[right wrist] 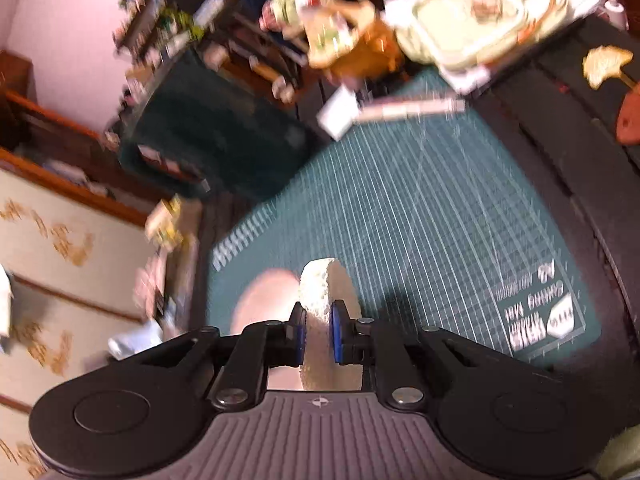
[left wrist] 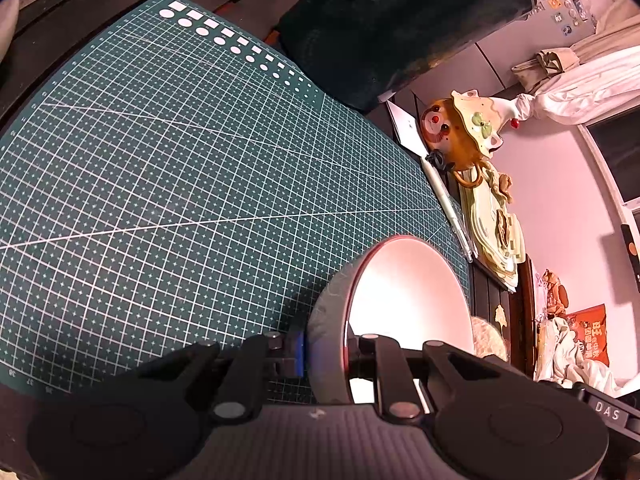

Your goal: Clean bowl

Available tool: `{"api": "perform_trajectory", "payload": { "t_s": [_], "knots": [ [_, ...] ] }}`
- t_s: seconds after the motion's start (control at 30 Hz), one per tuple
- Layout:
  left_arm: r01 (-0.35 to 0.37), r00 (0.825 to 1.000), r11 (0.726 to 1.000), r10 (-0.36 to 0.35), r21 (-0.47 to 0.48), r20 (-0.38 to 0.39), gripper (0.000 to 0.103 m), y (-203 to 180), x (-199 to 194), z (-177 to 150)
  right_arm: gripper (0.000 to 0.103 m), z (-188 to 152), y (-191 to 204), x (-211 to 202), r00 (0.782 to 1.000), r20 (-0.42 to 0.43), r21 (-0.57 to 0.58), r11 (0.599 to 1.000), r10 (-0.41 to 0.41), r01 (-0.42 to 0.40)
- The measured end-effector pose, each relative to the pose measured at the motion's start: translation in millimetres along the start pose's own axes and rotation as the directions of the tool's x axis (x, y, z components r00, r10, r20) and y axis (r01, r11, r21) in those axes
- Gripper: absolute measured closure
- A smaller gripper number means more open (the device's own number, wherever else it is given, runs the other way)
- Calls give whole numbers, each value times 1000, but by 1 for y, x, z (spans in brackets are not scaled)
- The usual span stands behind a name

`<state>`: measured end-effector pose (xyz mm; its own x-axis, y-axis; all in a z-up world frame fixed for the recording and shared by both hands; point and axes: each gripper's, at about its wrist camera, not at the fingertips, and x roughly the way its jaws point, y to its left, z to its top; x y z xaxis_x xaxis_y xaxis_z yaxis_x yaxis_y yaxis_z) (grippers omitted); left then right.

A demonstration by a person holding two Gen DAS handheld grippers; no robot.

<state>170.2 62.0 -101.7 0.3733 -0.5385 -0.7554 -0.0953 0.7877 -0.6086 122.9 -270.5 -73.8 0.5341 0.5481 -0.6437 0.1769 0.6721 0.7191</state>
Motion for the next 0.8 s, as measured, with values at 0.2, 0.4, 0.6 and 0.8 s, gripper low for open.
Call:
{"api": "perform_trajectory", "payload": {
  "t_s": [0.2,0.4,0.6,0.8],
  "knots": [
    [-2,1000,1000,2,2,-4,87,1,3,2,91,8,-1,-15,996,65,32,998,55,-57],
    [-1,1000,1000,1,3,-3,87,-1,2,1,91,2,3,-4,1000,20,-10,1000,4,-3],
    [1,1000,1000,-1,-1,-5,87,1,3,2,91,6,-1,-13,998,49,17,999,40,-41],
    [-2,1000,1000,2,1,-2,87,0,2,1,91,9,2,-16,997,58,17,999,46,-47]
  ]
}}
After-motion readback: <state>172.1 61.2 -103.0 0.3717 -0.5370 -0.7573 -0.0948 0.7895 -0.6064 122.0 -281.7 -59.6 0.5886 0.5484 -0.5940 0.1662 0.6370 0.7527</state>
